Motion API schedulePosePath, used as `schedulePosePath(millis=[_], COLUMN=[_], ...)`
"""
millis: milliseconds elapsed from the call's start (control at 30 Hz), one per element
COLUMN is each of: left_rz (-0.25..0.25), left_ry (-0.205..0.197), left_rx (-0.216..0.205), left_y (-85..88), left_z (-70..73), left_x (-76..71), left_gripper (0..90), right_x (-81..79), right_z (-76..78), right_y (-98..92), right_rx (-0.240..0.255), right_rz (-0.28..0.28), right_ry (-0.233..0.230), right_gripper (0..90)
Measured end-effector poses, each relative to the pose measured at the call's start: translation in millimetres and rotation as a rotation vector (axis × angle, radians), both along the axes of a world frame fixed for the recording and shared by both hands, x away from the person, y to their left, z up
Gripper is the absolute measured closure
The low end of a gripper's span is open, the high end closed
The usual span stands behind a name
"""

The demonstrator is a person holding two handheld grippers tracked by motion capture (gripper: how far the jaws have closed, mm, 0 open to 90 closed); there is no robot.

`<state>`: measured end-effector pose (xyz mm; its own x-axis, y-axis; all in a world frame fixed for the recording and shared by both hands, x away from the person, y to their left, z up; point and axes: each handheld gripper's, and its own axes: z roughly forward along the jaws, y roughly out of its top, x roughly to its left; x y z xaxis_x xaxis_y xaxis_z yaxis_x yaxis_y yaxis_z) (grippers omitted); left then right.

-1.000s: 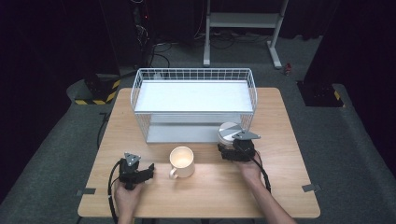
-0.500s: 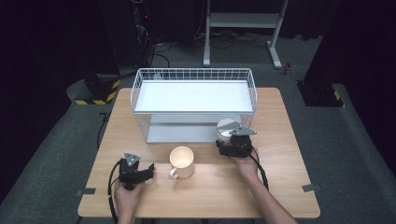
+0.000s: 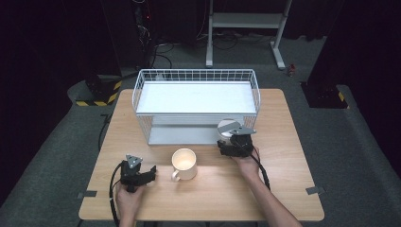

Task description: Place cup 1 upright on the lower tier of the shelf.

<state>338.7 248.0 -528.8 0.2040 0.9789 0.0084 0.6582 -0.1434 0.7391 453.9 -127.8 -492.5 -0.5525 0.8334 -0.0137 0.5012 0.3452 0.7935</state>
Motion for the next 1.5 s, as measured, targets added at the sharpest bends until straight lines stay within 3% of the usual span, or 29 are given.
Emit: schedulePosePath(millis=[333,567,1000,1333,1500], left_rz=[-0.001,0.0,-0.001,-0.001,0.0], left_ry=[0.002,0.0,0.0,0.001,0.0], left_rx=[0.0,0.0,0.0,0.0,0.0], left_y=[0.1,0.0,0.1,0.1,0.0], left_z=[0.1,0.0,0.0,0.1,0.0], left_x=[0.0,0.0,0.0,0.0,0.0], left_gripper=[20.4,20.4,20.4,20.4,20.3], right_x=[4.1,10.3,17.9,21.1,20.4], right_z=[-2.0,0.0,-2.9,-1.3,-2.4], right_y=[-0.2,2.9,5.1,6.8,4.2], right_rx=[0.011,-0.001,0.005,0.004,0.034], right_rz=[-0.006,-0.015,-0.019,-0.034,-0.026], right_ry=[-0.012,0.008,-0.02,0.004,0.013], right_gripper=[18.7,18.7,18.7,18.3,16.9])
